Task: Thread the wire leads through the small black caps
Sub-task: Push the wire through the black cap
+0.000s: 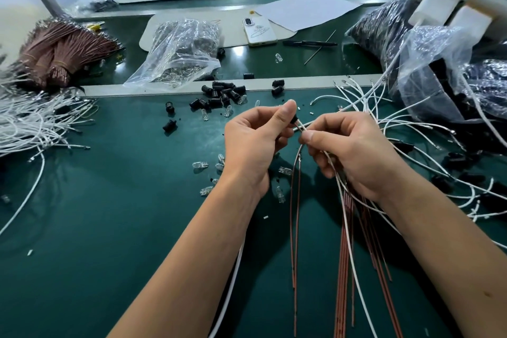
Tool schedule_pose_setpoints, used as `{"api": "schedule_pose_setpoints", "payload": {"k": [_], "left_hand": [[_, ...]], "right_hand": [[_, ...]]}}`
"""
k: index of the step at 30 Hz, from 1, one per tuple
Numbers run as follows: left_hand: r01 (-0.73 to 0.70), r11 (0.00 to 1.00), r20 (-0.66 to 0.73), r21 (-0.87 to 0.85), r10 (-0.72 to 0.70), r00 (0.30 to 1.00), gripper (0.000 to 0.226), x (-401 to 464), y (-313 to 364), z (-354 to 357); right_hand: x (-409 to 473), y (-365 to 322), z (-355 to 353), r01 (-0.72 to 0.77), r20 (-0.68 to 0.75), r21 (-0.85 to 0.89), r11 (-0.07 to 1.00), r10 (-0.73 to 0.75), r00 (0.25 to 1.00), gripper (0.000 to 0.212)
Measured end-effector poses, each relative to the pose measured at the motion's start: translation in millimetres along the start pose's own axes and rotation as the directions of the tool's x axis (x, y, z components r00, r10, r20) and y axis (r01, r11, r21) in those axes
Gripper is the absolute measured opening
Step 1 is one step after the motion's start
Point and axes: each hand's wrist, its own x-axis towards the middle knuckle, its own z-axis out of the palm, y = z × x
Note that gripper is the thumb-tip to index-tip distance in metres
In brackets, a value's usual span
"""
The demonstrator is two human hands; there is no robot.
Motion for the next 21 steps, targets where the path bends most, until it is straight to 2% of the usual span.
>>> {"api": "schedule_pose_setpoints", "payload": {"k": [9, 14, 18, 19, 20, 21], "left_hand": [[-0.016, 1.0, -0.01, 0.002, 0.016, 1.0, 0.018, 0, 0, 1], [0.035, 0.998, 0.106, -0.048, -0.029, 0.994, 0.027, 0, 5, -2], [0.013, 0.989, 0.123, -0.15, 0.006, 0.992, 0.011, 4, 13, -10], [0.0, 0.986, 0.114, -0.164, 0.019, 0.993, 0.01, 5, 14, -13], [-0.02, 0.985, 0.12, -0.171, 0.041, 0.992, 0.01, 6, 15, -15], [-0.047, 0.984, 0.146, -0.174, 0.073, 0.987, 0.011, 6, 15, -17]], "right_hand": [[-2, 0, 2, -0.043, 0.027, -0.013, 0.999, 0.043, 0.999, 0.024], [-1, 5, 1, 0.043, -0.017, 0.007, 0.999, -0.043, 0.999, 0.016], [1, 6, 5, 0.059, 0.001, 0.083, 0.995, -0.059, 0.998, 0.038], [2, 8, 4, 0.081, -0.029, 0.031, 0.996, -0.08, 0.996, 0.041], [3, 10, 3, 0.132, -0.056, -0.113, 0.985, -0.139, 0.989, 0.04], [4, 12, 2, 0.19, -0.046, -0.314, 0.93, -0.214, 0.976, 0.035]]}}
